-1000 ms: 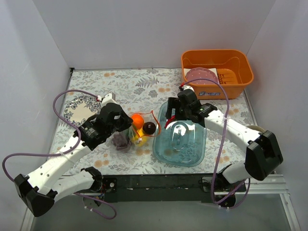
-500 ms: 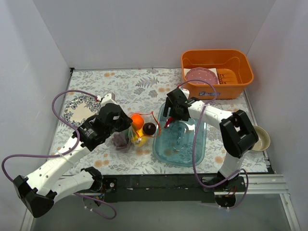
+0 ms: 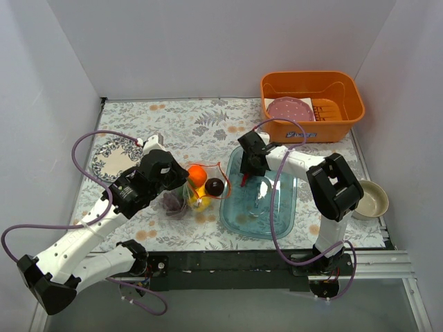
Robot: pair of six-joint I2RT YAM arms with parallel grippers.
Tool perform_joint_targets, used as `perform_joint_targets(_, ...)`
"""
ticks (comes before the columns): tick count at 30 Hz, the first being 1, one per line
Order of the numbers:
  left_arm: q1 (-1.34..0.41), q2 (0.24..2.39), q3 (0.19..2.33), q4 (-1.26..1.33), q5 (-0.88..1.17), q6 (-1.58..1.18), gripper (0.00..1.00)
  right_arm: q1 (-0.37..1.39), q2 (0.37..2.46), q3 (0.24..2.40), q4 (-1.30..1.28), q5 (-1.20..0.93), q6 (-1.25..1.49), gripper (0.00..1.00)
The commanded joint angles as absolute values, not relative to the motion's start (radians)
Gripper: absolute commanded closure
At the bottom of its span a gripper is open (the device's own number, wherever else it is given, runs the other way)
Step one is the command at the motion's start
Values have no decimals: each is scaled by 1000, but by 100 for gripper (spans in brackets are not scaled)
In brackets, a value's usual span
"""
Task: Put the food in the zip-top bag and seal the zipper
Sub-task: Pick up the fake vegetable from the bin.
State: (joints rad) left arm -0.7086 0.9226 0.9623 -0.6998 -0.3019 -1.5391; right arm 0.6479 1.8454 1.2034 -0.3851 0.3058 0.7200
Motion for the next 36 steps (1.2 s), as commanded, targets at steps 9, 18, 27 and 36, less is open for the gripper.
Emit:
perform_joint_targets(9, -703, 919, 985, -681, -325, -1529, 100, 664, 1746, 1100, -322, 270, 670, 71)
perform_joint_targets(18, -703, 930, 985, -675, -318, -1528, 100, 707, 1594, 1006, -305, 285, 663, 78)
perform_joint_targets(27, -703, 930, 986, -673, -316, -1535, 100, 709, 1436, 945, -304, 261, 655, 80)
perform_joint_targets(36, -701, 937, 974, -673, -304, -1539, 100, 710, 1209, 853, -121, 8, 664, 80)
